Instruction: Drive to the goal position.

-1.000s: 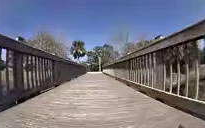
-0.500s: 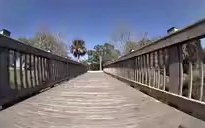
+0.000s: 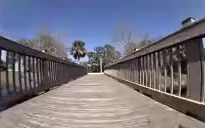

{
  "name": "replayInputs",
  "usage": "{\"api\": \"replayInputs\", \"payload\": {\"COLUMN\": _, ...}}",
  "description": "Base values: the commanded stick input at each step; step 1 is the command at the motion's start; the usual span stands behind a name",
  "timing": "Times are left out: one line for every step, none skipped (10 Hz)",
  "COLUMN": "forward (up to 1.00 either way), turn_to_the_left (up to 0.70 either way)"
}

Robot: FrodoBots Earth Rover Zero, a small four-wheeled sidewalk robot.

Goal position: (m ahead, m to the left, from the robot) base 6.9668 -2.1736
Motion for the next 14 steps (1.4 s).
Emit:
{"api": "replayInputs", "payload": {"forward": 0.7, "turn_to_the_left": 0.0}}
{"api": "replayInputs", "payload": {"forward": 0.7, "turn_to_the_left": 0.0}}
{"api": "replayInputs", "payload": {"forward": 0.7, "turn_to_the_left": 0.0}}
{"api": "replayInputs", "payload": {"forward": 0.7, "turn_to_the_left": 0.0}}
{"api": "replayInputs", "payload": {"forward": 0.7, "turn_to_the_left": 0.0}}
{"api": "replayInputs", "payload": {"forward": 0.7, "turn_to_the_left": 0.0}}
{"api": "replayInputs", "payload": {"forward": 0.7, "turn_to_the_left": 0.0}}
{"api": "replayInputs", "payload": {"forward": 0.7, "turn_to_the_left": 0.0}}
{"api": "replayInputs", "payload": {"forward": 0.7, "turn_to_the_left": 0.0}}
{"api": "replayInputs", "payload": {"forward": 0.7, "turn_to_the_left": 0.0}}
{"api": "replayInputs", "payload": {"forward": 0.7, "turn_to_the_left": 0.0}}
{"api": "replayInputs", "payload": {"forward": 0.7, "turn_to_the_left": 0.0}}
{"api": "replayInputs", "payload": {"forward": 0.7, "turn_to_the_left": 0.0}}
{"api": "replayInputs", "payload": {"forward": 0.7, "turn_to_the_left": 0.0}}
